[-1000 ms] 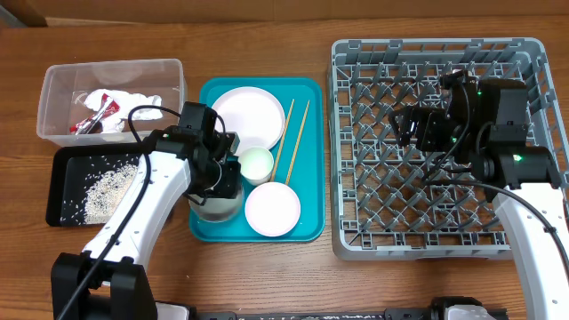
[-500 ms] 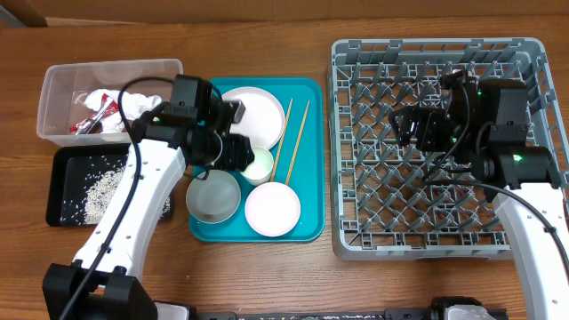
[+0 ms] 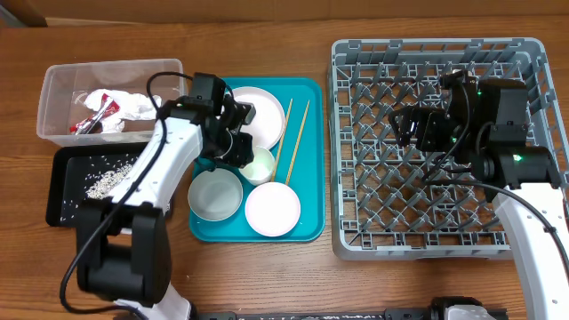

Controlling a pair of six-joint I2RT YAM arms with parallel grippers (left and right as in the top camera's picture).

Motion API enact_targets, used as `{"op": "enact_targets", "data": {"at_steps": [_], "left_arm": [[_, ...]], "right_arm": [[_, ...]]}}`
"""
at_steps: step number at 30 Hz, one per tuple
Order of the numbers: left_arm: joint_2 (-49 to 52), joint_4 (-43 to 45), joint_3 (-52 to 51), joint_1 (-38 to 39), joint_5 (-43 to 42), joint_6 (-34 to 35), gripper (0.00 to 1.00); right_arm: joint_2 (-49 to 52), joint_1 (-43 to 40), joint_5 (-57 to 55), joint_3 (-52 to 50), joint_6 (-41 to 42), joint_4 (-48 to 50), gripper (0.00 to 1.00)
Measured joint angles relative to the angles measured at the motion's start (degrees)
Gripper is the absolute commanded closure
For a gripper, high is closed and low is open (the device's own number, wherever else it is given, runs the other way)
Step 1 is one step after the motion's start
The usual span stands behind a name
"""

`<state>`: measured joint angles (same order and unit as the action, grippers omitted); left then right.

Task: Sort waste into correct bins and load items into the dishwasher
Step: 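Grasp the white cup with the left gripper and lift it, then hand the white cup from the left gripper to the right gripper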

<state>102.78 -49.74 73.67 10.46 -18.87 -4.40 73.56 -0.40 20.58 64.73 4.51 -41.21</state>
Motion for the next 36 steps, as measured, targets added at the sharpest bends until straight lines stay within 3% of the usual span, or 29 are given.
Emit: {"op": "enact_targets", "data": {"at_steps": [11, 16, 24, 30, 36], "left_arm": [[1.5, -2.6, 4.0, 0.0, -4.5, -0.4, 0.96], [1.5, -9.5, 12.4, -2.7, -19.4, -0.8, 0.96], [1.5, -13.7, 13.3, -9.4, -46.6, -4.2, 0.96], [1.5, -13.9, 13.4, -9.5, -58.4, -5.3, 0.96], [1.5, -14.0, 13.4, -9.5, -63.7, -5.7, 0.96]], "right_arm": [[0.1, 0.0, 1.8, 0.0, 0.0, 0.5, 0.0], [1.2, 0.1, 15.1, 0.0, 0.0, 5.1, 0.0], [8.7, 6.3, 35.1, 0.0, 0.1, 15.3, 0.0], [12.7, 13.7, 44.6, 0.0, 0.2, 24.7, 0.0], [12.9, 17.3, 46.7, 0.0, 1.4, 30.9, 0.0]]}}
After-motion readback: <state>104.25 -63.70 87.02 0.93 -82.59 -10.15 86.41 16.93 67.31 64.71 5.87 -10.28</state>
